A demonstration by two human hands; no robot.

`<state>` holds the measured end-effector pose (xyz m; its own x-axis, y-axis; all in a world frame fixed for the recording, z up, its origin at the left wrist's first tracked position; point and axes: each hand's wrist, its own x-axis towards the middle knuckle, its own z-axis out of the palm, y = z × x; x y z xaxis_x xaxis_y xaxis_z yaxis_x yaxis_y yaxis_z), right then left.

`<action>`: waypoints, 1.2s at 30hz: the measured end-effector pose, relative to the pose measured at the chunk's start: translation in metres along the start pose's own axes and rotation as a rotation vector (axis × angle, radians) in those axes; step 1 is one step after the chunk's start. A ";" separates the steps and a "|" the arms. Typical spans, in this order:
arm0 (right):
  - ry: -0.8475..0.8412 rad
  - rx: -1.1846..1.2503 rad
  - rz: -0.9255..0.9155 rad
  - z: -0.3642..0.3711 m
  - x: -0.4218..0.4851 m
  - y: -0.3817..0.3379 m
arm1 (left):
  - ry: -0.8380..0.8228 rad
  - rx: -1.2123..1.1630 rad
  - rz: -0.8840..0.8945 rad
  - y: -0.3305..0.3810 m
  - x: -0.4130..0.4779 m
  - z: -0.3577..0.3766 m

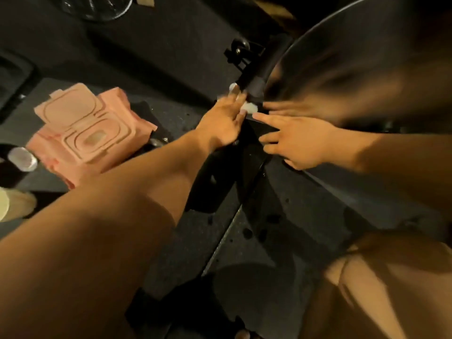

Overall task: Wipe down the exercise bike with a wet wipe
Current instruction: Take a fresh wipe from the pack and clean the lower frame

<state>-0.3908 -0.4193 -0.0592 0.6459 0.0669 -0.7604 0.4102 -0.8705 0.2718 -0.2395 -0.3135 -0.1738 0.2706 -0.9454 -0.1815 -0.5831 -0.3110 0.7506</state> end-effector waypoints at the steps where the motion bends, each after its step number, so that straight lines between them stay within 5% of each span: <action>1: 0.013 -0.019 -0.018 0.001 0.002 -0.001 | 0.002 0.010 -0.015 -0.004 -0.020 0.002; 5: 0.060 -0.041 -0.008 -0.002 0.000 0.000 | 0.071 0.288 0.156 -0.009 -0.120 0.015; 9: 0.215 0.000 0.080 -0.012 -0.004 -0.022 | -0.081 0.591 -0.033 -0.002 -0.161 0.033; 13: 0.310 0.199 0.121 -0.019 -0.010 -0.066 | 0.009 0.369 -0.047 0.003 -0.093 0.018; 17: 0.407 0.436 0.379 -0.010 -0.017 -0.093 | -0.008 0.178 -0.153 0.003 -0.039 0.010; 24: 0.321 0.870 0.535 0.003 -0.009 -0.106 | 0.067 0.406 0.037 -0.007 -0.094 0.026; 28: 0.410 1.182 0.639 0.001 -0.011 -0.102 | 0.082 0.393 -0.089 -0.021 -0.129 0.039; 36: 0.108 1.412 0.650 0.008 -0.027 -0.105 | 0.200 -0.070 -0.301 0.004 -0.030 0.008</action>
<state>-0.4565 -0.3337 -0.0723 0.5325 -0.5102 -0.6754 -0.8242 -0.4942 -0.2765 -0.2562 -0.2868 -0.1703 0.5702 -0.7728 -0.2787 -0.4023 -0.5584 0.7255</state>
